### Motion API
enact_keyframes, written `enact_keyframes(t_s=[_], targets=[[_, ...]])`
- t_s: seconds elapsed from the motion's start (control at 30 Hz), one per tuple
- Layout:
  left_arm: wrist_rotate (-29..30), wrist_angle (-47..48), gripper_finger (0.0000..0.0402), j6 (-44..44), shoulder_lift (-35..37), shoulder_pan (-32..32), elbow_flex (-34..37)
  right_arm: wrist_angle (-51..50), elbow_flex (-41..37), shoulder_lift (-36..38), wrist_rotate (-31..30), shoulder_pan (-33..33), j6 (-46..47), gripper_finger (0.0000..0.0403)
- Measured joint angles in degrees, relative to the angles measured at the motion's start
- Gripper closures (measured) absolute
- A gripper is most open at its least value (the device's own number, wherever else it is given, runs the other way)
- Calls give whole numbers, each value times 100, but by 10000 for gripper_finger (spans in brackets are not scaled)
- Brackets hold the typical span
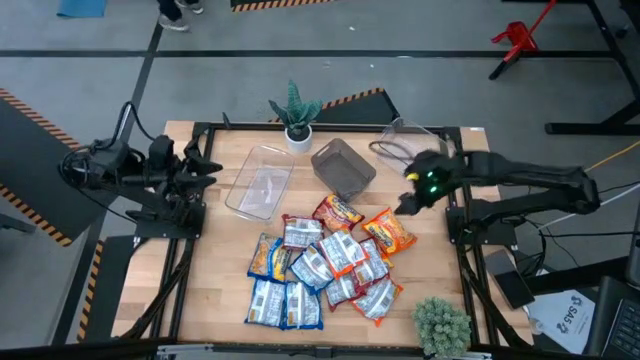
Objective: Sort Maruchan noodles
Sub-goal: Put the orange noodle pack into the right transparent bin
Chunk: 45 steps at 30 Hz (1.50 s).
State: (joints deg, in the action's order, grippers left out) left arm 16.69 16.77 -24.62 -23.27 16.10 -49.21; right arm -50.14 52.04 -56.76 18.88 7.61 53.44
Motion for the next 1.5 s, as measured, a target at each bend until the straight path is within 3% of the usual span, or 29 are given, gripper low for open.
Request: enact_keyframes(t_s=[0.17,0.43,0.73,0.97,1.27,1.37,1.5], targets=[[9,96,163,-53,15,0,-13,1630,-716,-412,-408,-463,765,124],[30,111,146,-72,17,0,-15,372,-777,-1211,-1403,-585,653,85],[81,339,144,-170,20,0,-15,472,-949,-1699,-1263,-491,-205,29],[194,428,143,-232,17,0,-15,1679,-1680,-1817,-760,-297,-270,11],[384,427,143,-238,17,0,-15,3028,-2488,-1780,-443,-298,-254,37],[515,429,143,-234,17,0,-15,3119,-2495,-1793,-440,-298,-256,83],[671,427,143,-225,17,0,-14,3131,-2495,-1793,-427,-307,-276,175]])
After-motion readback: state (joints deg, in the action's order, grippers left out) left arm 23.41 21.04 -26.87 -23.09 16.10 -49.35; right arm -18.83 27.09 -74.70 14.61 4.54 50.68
